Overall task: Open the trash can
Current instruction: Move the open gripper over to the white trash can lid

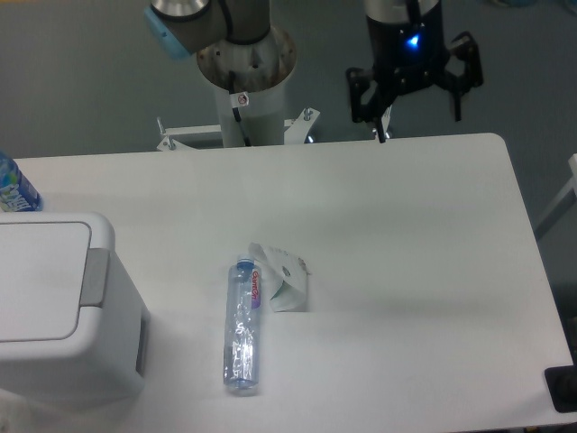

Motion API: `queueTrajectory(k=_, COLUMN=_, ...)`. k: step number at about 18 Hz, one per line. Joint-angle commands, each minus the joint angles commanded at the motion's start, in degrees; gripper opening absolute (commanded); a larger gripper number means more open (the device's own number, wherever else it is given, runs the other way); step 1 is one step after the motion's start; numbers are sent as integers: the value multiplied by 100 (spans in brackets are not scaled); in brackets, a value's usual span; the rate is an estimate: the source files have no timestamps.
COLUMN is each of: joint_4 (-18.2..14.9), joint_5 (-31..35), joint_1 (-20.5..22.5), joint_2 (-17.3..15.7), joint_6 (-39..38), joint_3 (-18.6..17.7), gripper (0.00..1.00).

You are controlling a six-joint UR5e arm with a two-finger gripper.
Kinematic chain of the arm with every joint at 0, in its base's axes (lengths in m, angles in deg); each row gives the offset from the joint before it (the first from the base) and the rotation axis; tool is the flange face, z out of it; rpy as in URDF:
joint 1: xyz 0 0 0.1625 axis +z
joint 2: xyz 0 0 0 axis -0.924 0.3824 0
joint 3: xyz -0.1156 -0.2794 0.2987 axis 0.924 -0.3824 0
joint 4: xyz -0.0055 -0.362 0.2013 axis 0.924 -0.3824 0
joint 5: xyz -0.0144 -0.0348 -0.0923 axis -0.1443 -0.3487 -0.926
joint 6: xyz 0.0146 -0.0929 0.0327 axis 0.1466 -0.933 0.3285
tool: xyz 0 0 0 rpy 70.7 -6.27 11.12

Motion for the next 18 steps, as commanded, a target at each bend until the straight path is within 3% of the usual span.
queueTrajectory(k=11, joint_4=44, joint_5=-166, joint_1=-17, joint_2=-9, joint_6=9, joint_3=-184, gripper=100)
queueTrajectory(k=14, joint_4=53, joint_5=-972, joint_1=-141, joint_2=-9, joint_6=-52, joint_3=-264, gripper=100)
queueTrajectory(k=18, joint_4=105, joint_5=-1547, joint_1=-368, joint_2=79, joint_6=-983, joint_3=-264, gripper=100)
